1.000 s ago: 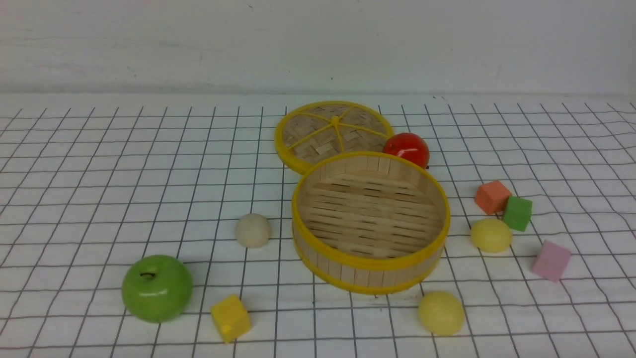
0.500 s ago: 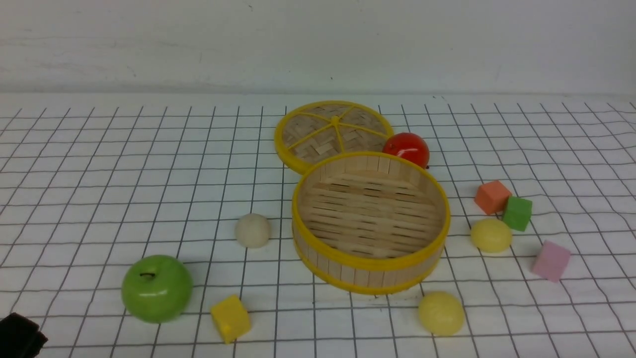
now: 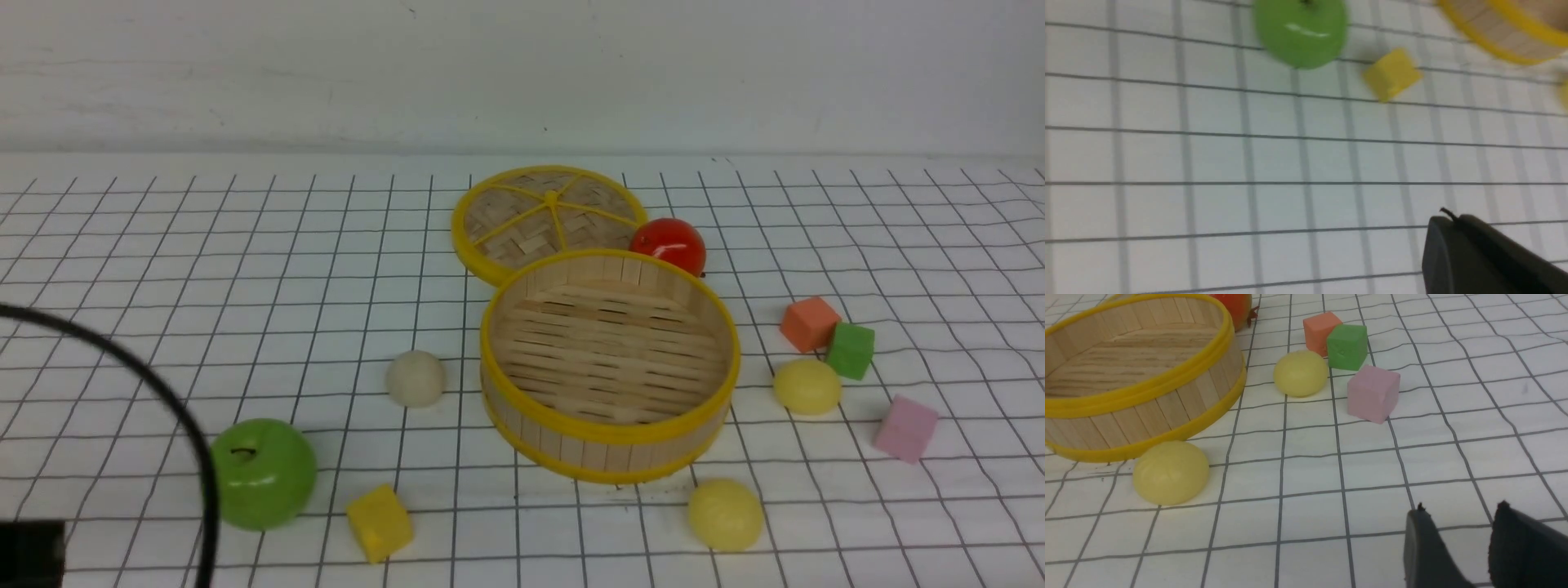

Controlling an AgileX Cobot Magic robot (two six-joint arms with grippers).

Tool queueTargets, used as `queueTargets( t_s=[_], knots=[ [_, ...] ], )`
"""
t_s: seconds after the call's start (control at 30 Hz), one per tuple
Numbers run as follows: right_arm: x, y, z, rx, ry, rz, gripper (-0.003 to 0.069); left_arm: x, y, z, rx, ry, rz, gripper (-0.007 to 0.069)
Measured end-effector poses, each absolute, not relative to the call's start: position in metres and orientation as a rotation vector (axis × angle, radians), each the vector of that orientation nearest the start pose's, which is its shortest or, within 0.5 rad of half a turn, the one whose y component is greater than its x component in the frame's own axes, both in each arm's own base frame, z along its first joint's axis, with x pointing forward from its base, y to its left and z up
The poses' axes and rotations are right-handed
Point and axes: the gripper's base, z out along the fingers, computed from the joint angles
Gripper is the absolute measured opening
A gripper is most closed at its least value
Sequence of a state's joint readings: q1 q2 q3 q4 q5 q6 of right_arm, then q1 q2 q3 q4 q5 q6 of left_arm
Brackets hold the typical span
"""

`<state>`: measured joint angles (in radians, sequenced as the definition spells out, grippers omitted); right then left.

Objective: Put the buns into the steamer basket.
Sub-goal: Use the left arm to grab a steamed stuffed bun

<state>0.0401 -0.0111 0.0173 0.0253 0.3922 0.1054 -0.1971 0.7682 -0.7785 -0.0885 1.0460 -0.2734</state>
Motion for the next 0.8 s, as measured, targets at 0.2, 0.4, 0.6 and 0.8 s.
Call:
queueTargets(
  t_s=[0.2,0.4,0.6,0.8],
  knots=[
    [0.052,0.003,0.173,0.077,1.882,0.125,0.0239,0.202,-0.06,0.302,0.001,2.669,-0.274,-0.0013],
    [0.052,0.003,0.173,0.077,1.882,0.125,0.0239,0.246,-0.113,0.294,0.188,2.724,-0.34,-0.0013],
    [0.052,0.003,0.173,0.077,1.882,0.125,0.0239,0.305,-0.151,0.271,0.234,2.757,-0.333,-0.0006],
    [0.052,0.003,0.173,0.077,1.882,0.125,0.0239,0.348,-0.155,0.262,0.226,2.696,-0.314,0.0137]
  ],
)
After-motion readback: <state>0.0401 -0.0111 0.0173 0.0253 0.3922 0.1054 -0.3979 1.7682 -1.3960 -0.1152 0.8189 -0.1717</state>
